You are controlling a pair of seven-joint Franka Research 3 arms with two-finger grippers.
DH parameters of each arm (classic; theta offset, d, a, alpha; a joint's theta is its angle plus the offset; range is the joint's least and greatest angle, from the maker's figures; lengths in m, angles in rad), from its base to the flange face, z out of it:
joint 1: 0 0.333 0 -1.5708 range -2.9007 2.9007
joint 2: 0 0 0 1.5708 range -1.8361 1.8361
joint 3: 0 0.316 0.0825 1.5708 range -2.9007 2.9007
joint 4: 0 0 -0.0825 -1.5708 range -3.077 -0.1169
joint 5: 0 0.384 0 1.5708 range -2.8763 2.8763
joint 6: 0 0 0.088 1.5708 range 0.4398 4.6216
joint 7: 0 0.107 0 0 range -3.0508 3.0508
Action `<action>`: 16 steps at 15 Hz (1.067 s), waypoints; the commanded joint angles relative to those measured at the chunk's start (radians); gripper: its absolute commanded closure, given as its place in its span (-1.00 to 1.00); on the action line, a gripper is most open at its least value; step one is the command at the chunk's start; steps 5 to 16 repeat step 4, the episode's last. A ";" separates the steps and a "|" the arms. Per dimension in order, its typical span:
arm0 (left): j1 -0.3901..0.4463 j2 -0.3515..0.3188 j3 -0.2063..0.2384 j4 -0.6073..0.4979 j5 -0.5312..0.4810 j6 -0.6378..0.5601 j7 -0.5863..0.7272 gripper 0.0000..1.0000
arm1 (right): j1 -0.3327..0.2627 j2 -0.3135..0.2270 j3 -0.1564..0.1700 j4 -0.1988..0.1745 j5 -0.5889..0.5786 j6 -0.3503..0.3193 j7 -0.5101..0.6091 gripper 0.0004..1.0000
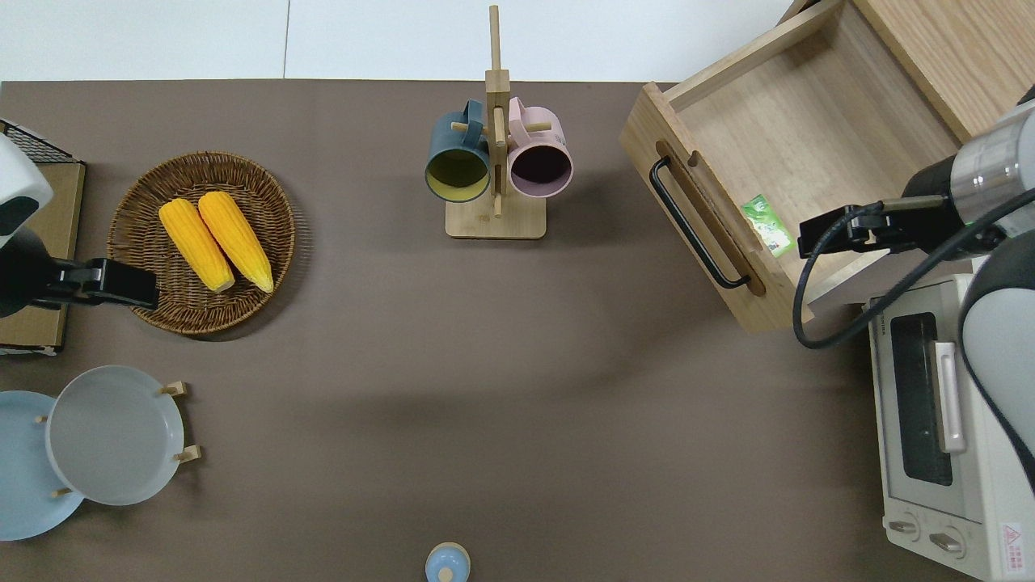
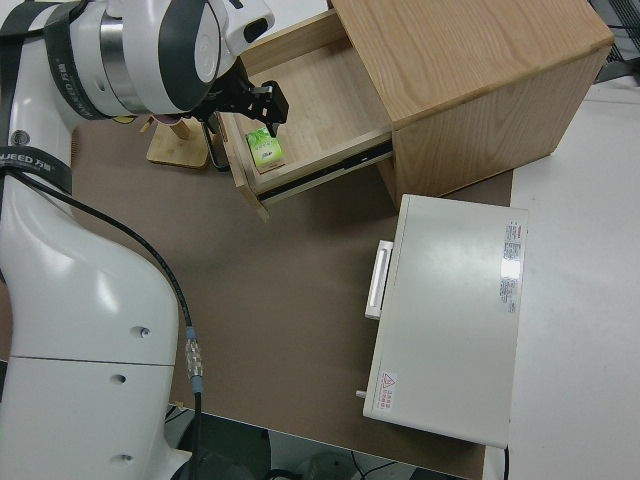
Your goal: Slide drawer open with right arm
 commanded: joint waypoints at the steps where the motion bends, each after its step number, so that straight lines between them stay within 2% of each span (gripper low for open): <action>1: 0.004 0.011 -0.006 0.024 0.017 -0.020 0.010 -0.99 | -0.032 -0.006 0.015 -0.021 0.022 0.021 -0.026 -0.97; 16: 0.004 0.011 -0.006 0.026 0.017 -0.020 0.010 -0.99 | -0.032 -0.006 0.013 -0.021 0.021 0.018 -0.026 -0.97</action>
